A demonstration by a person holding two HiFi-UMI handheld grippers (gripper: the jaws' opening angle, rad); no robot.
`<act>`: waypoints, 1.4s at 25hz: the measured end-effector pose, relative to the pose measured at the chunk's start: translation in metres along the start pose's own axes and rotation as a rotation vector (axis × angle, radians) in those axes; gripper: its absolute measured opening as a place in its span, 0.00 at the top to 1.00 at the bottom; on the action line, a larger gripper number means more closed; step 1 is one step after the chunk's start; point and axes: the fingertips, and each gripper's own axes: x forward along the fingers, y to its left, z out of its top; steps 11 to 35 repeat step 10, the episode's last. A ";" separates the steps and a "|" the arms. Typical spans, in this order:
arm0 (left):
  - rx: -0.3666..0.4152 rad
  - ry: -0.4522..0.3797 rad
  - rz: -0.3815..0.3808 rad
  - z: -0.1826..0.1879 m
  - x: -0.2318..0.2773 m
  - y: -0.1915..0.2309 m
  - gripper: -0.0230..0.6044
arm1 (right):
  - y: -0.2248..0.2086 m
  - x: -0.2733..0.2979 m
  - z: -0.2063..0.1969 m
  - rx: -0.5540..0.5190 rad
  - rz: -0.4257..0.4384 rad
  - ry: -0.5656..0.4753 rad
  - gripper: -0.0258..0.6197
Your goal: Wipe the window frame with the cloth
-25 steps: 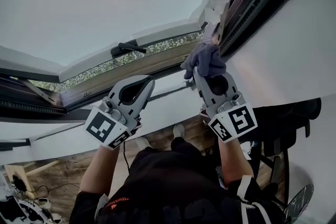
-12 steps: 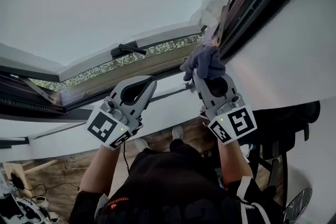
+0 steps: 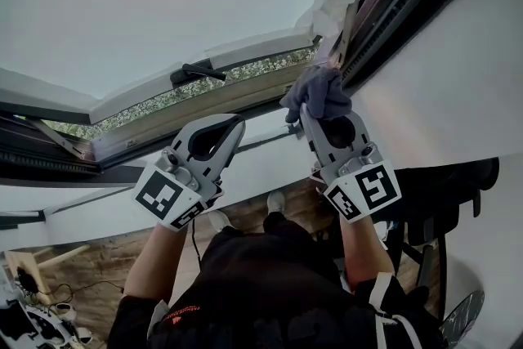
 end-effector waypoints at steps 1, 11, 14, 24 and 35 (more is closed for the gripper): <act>-0.001 0.000 -0.001 0.000 0.000 0.000 0.93 | 0.000 0.000 0.000 0.000 -0.001 0.001 0.87; 0.003 0.001 -0.006 -0.002 0.004 0.002 0.93 | -0.002 0.003 -0.005 0.000 0.002 0.007 0.87; 0.003 0.001 -0.006 -0.002 0.004 0.002 0.93 | -0.002 0.003 -0.005 0.000 0.002 0.007 0.87; 0.003 0.001 -0.006 -0.002 0.004 0.002 0.93 | -0.002 0.003 -0.005 0.000 0.002 0.007 0.87; 0.003 0.001 -0.006 -0.002 0.004 0.002 0.93 | -0.002 0.003 -0.005 0.000 0.002 0.007 0.87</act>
